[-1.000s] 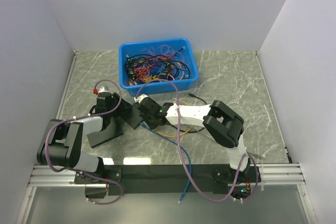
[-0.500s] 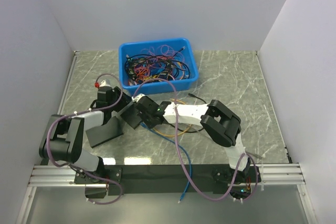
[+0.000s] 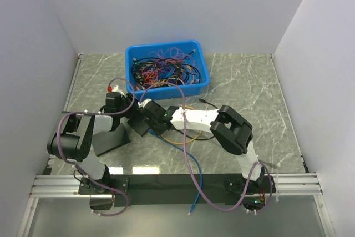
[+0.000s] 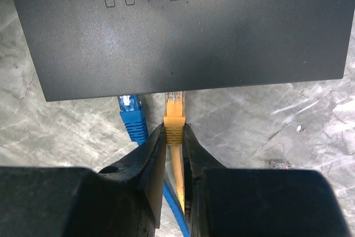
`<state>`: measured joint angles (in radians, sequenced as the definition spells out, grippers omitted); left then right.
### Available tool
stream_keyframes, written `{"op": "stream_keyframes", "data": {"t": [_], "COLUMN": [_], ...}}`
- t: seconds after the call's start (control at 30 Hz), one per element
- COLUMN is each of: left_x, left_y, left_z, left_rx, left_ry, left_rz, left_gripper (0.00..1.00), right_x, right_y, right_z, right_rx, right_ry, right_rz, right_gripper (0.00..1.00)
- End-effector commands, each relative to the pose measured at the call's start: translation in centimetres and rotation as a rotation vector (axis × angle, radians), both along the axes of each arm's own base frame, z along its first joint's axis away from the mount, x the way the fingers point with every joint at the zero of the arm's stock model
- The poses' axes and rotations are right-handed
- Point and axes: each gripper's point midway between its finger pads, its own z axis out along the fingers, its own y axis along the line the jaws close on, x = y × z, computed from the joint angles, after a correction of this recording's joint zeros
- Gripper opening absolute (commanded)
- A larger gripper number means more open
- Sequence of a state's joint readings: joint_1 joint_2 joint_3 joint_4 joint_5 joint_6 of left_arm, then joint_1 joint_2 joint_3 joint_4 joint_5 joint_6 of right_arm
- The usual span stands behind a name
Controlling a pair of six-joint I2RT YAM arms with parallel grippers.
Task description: Insert the plug into the switch port
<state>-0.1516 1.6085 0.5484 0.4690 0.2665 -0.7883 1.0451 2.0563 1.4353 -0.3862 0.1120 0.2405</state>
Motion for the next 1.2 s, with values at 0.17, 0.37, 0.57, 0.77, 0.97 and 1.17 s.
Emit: {"op": "stream_keyframes", "data": {"t": [0.17,0.37,0.57,0.77,0.97,1.17], "left_x": [-0.5,-1.8,-3.4,-5.6,-7.2,-8.7], "left_y": [-3.2,-4.4,-5.5,-6.3,-6.9,-7.7], "left_z": [0.5,0.0,-0.9,-2.3,-3.7,-4.4], "left_rx": [-0.028,-0.030,-0.034,-0.029,-0.032,-0.068], "left_ry": [-0.058,-0.046,-0.026,-0.002,0.003,-0.012], "left_rz": [-0.148,-0.181,-0.210,-0.219,-0.233,-0.260], "left_gripper": [0.53,0.52,0.52,0.51,0.49,0.48], "right_x": [1.1,1.5,1.3,0.8,0.5,0.6], "right_y": [1.6,1.4,0.6,-0.6,-1.3,-2.0], "right_z": [1.4,1.8,1.7,1.7,1.2,1.0], "right_rx": [0.015,0.008,0.002,0.005,0.000,-0.006], "right_ry": [-0.044,-0.067,-0.078,-0.077,-0.078,-0.099], "right_rz": [0.011,0.011,-0.002,-0.017,-0.025,-0.041], "right_gripper": [0.00,0.00,0.00,0.00,0.00,0.00]}}
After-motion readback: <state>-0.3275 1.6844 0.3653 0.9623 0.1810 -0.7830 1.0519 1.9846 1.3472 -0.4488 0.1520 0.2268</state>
